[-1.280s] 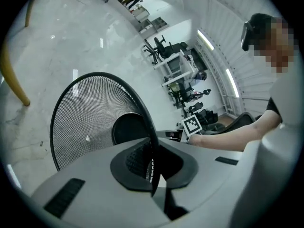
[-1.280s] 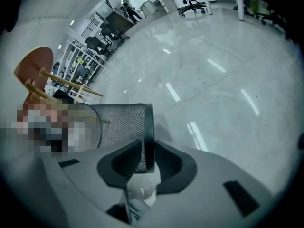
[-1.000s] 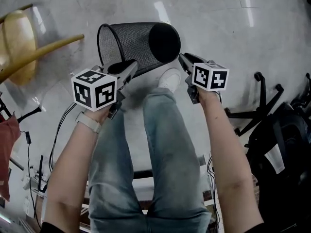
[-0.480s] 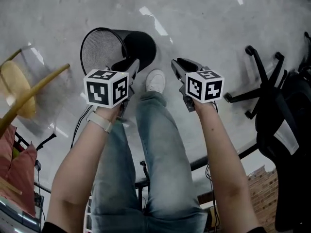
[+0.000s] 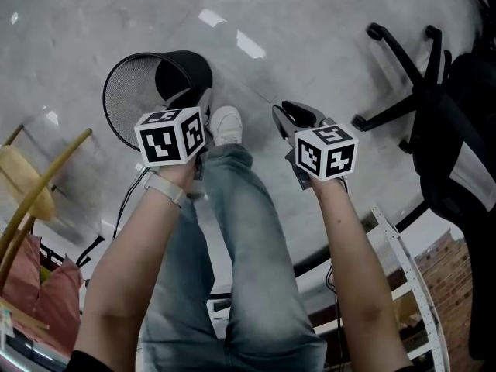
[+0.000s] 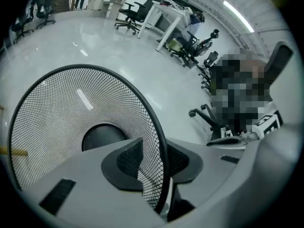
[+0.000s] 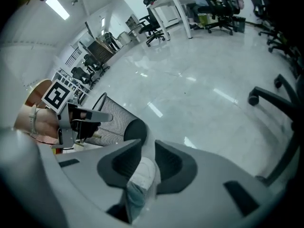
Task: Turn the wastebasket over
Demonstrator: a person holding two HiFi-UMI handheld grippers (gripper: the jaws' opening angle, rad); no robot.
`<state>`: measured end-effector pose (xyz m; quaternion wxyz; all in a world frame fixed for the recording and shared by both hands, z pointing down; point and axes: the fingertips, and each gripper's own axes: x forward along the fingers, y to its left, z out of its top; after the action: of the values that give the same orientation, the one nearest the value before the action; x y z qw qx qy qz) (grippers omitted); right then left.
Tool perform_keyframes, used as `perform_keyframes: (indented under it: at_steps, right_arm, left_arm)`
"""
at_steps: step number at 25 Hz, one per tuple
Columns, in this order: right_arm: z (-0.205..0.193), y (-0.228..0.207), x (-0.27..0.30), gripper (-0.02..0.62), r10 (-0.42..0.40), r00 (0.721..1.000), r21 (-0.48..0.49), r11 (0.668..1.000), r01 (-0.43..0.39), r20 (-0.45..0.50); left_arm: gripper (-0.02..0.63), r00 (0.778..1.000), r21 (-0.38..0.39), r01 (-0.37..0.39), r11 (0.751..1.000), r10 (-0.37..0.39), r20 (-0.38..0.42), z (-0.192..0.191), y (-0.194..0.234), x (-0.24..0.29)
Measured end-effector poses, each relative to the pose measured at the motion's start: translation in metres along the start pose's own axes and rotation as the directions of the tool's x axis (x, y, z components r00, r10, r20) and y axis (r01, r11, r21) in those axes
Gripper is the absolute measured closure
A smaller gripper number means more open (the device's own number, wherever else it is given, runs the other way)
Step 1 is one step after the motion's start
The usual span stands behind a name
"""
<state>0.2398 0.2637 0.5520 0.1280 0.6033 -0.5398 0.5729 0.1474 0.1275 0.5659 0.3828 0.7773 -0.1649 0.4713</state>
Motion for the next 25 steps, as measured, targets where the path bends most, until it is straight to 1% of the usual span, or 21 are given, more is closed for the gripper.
perform_keyframes:
  at_steps: [3,7,10,16,19,22,24,25]
  right_arm:
    - [-0.013,-0.004,-0.005,0.512,-0.015,1.000,0.043,0.999,0.014,0.026]
    - [-0.020,-0.005,-0.010,0.511,-0.034,0.997,0.091,0.995,0.029,0.063]
    - [-0.021,-0.004,-0.012,0.508,-0.049,0.995,0.104,0.994,0.040,0.085]
    - [-0.016,-0.009,-0.017,0.499,-0.078,0.989,0.124,0.990,0.063,0.124]
    - [-0.008,-0.005,-0.030,0.497,-0.089,0.983,0.124,0.990,0.069,0.158]
    - [0.007,0.017,-0.050,0.497,-0.088,0.971,0.103,0.992,0.067,0.221]
    - [0.021,0.040,-0.067,0.499,-0.085,0.960,0.080,0.995,0.066,0.267]
    - [0.029,0.057,-0.077,0.508,-0.077,0.953,0.074,0.996,0.057,0.293]
  left_arm:
    - [0.475,1.000,0.020,0.024,1.000,-0.024,-0.005,-0.004,-0.008,0.012]
    - [0.458,0.999,0.047,0.044,0.998,-0.043,-0.030,-0.009,-0.016,0.026]
    - [0.443,0.996,0.054,0.071,0.996,-0.068,-0.054,-0.014,-0.021,0.033]
    - [0.409,0.993,0.079,0.117,0.990,-0.115,-0.032,-0.013,-0.027,0.030]
    - [0.397,0.989,0.094,0.146,0.985,-0.146,-0.016,-0.011,-0.032,0.008]
    - [0.397,0.982,0.130,0.185,0.974,-0.189,0.021,-0.001,-0.037,-0.034]
    - [0.399,0.970,0.172,0.224,0.959,-0.236,0.053,0.013,-0.041,-0.072]
    - [0.402,0.960,0.187,0.254,0.949,-0.271,0.071,0.020,-0.043,-0.095]
